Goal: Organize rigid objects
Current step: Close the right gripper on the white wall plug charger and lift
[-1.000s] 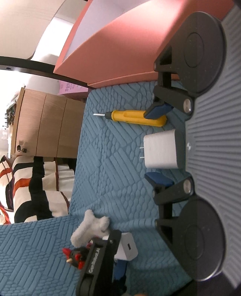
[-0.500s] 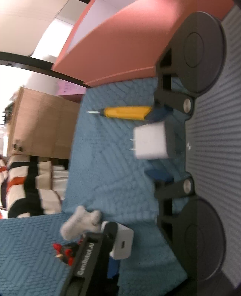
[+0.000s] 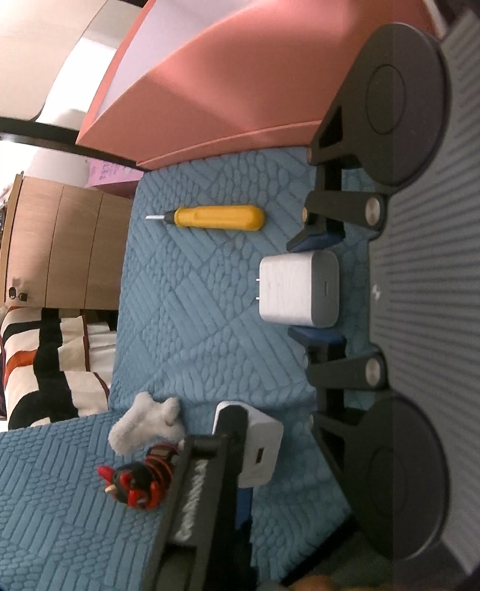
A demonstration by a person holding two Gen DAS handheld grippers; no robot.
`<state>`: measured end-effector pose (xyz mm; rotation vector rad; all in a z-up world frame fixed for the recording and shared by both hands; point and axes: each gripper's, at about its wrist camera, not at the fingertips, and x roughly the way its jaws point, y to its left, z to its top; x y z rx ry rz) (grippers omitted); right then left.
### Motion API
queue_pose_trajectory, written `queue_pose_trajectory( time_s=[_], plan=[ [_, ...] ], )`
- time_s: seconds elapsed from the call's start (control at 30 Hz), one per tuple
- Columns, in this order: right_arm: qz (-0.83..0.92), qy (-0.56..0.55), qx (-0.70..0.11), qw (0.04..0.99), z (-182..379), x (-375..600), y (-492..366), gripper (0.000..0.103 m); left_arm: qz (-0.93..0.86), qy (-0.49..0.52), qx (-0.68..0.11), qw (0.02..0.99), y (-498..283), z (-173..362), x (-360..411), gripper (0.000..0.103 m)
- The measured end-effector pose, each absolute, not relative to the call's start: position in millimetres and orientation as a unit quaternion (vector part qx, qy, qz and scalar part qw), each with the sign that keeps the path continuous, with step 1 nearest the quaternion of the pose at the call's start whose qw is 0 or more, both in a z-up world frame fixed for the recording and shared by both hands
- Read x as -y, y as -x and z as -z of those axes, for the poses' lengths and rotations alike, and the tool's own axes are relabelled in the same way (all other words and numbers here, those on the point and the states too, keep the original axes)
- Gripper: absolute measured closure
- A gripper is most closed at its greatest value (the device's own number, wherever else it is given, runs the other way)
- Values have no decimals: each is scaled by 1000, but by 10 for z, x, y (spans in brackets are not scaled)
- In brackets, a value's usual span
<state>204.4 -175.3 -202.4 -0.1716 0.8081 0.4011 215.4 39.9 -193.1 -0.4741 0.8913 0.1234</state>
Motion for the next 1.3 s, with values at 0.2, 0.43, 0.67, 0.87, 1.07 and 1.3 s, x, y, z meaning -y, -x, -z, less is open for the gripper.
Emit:
queue_pose_trajectory(
  time_s=[0.2, 0.43, 0.67, 0.87, 1.07, 1.3],
  plan=[
    [-185, 63, -397, 897, 1996, 1833, -2067, 58, -42, 236, -420, 875, -2124, 1817, -427, 67],
    [-179, 75, -397, 897, 2005, 1821, -2057, 58, -51, 203, -443, 872, -2175, 1902, -373, 59],
    [-176, 86, -405, 893, 2069, 1806, -2055, 57, -53, 230, -455, 859, -2182, 1971, -424, 34],
    [-182, 67, -407, 893, 2083, 1847, -2099, 54, -45, 236, -452, 859, -2150, 1944, -423, 29],
    [-189, 75, -398, 895, 2075, 1810, -2105, 57, -39, 244, -453, 856, -2131, 1941, -449, 29],
    [-182, 78, -381, 903, 1961, 1834, -2052, 58, -25, 224, -453, 863, -2152, 1937, -376, 29]
  ],
)
